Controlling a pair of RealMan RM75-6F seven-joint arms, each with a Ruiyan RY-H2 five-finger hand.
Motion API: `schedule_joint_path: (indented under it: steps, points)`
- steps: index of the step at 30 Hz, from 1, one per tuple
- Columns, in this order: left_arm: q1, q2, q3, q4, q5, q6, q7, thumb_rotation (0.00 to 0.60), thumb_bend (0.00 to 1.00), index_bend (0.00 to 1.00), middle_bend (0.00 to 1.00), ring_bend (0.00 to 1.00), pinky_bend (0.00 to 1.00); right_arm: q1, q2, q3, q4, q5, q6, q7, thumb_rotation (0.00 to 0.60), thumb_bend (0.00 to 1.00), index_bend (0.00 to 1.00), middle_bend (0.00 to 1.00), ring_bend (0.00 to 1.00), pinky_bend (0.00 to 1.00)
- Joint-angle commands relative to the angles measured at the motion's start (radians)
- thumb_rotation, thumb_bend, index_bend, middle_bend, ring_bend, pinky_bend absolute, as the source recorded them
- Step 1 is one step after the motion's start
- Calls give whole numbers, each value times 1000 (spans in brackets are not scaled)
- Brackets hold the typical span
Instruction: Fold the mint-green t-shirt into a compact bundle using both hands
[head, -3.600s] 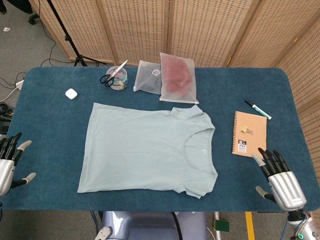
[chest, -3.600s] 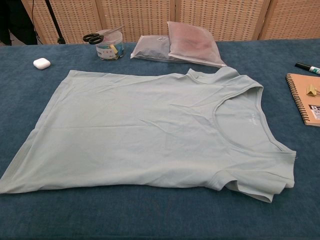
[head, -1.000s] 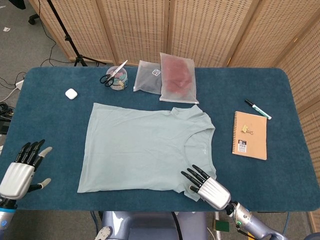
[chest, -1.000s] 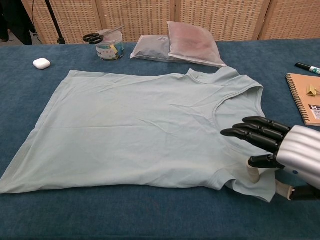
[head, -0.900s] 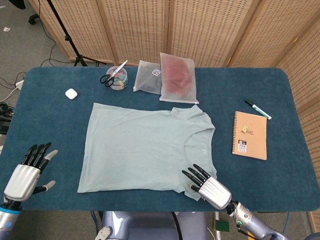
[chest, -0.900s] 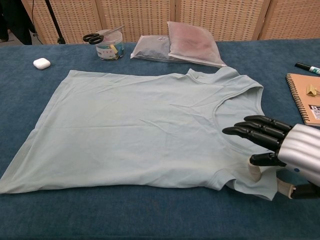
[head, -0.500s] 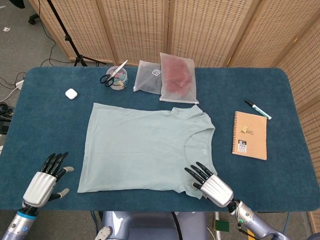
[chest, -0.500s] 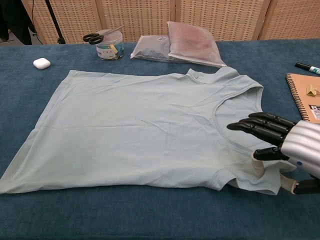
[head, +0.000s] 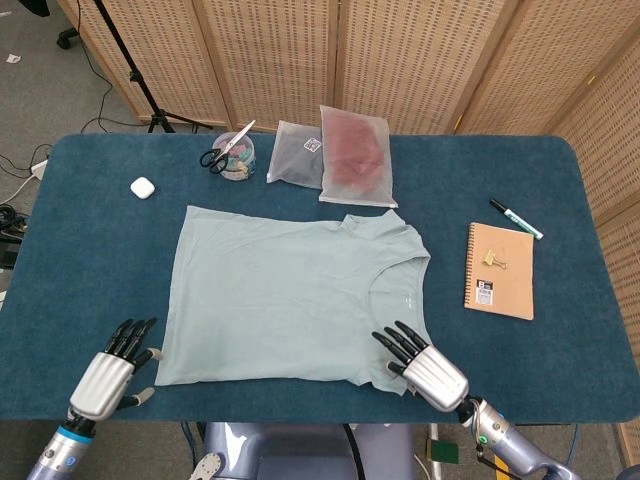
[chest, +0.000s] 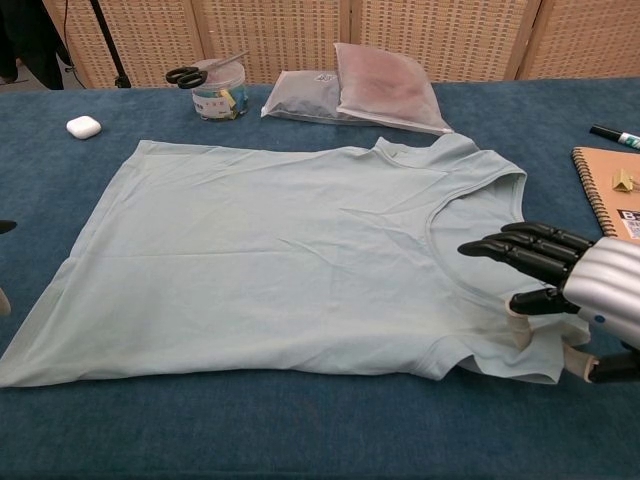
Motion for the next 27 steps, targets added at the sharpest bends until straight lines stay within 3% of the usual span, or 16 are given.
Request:
schedule_joint_path:
  steps: [1,10,18,27]
  points:
    - [5,-37,7,52,3,10,-18,600,99,438,0,0,0,0,0,0,0,3,-2,-1,600,620,555,49,0,0]
    - [1,-89,14,133,-5,4,-49,600,135,445,0,0,0,2,2,2,-2,11,-4,-2,600,646,555,49,0,0]
    - [-9,-93,20,136,-12,-11,-64,600,243,448,0,0,0,3,2,2,0,14,-4,-4,600,672,555,49,0,0]
    - [-15,-93,29,126,-19,-28,-66,600,251,452,0,0,0,4,3,1,0,17,-5,-4,600,672,555,49,0,0]
